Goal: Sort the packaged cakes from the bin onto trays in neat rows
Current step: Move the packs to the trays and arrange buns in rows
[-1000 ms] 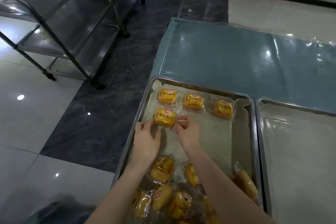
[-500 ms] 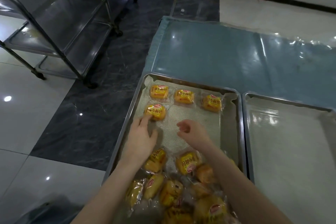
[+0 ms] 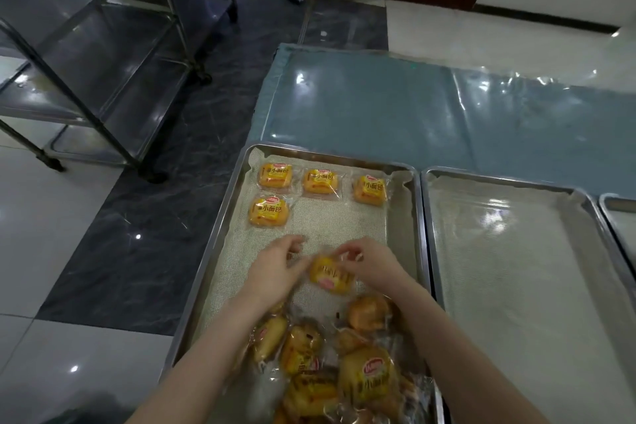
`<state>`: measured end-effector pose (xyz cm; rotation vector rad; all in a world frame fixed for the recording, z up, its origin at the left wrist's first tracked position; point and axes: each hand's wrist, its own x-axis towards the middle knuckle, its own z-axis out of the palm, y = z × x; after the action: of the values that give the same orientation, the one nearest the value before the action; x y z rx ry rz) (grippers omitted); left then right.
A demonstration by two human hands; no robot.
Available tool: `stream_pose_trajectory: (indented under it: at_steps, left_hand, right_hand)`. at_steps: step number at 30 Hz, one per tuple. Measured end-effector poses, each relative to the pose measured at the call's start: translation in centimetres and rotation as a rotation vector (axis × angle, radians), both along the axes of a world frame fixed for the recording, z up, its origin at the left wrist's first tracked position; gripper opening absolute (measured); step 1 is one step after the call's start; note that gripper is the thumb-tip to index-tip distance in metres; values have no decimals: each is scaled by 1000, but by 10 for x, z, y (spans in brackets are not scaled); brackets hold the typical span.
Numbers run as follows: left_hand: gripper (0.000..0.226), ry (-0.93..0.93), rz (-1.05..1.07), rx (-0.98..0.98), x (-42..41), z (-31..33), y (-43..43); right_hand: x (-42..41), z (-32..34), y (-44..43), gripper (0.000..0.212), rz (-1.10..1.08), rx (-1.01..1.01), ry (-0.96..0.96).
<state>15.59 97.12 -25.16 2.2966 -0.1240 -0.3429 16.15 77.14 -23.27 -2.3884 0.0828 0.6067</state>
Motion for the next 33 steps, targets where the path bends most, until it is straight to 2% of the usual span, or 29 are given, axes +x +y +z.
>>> stream_pose_trajectory:
  at_steps: [3, 7, 9, 11, 14, 17, 20, 23, 26, 28, 33]
  left_hand:
    - [40, -10, 155, -92, 2, 5, -3]
    - [43, 116, 196, -257, 6, 6, -17]
    - [52, 115, 210, -278, 11, 0, -22]
    - [56, 58, 231, -264, 16, -3, -22]
    - [54, 30, 207, -298, 27, -6, -18]
    - [57, 74, 130, -290, 39, -6, -15]
    - [63, 55, 120, -250, 51, -8, -16]
    - [72, -40, 253, -225, 55, -10, -21]
    - [50, -130, 370, -188, 53, -11, -28]
    - [37, -191, 352, -160, 51, -15, -31]
    - [44, -256, 248, -78, 52, -25, -32]
  right_hand:
    - [2, -2, 0, 23, -390, 269, 34]
    - [4, -8, 20, 25, -610, 412, 80]
    - [4, -14, 27, 28, -625, 447, 116]
    - [6, -17, 28, 32, -579, 398, 126]
    - [10, -17, 21, 43, -568, 273, 4]
    - [14, -16, 17, 55, -523, 351, -119]
    - [17, -18, 17, 43, -491, 323, -187]
    - [22, -18, 18, 24, -574, 337, -198]
    - [28, -22, 23, 14, -663, 337, -172]
    - [32, -26, 27, 14, -703, 328, -159]
    - [30, -33, 35, 20, -709, 325, -193]
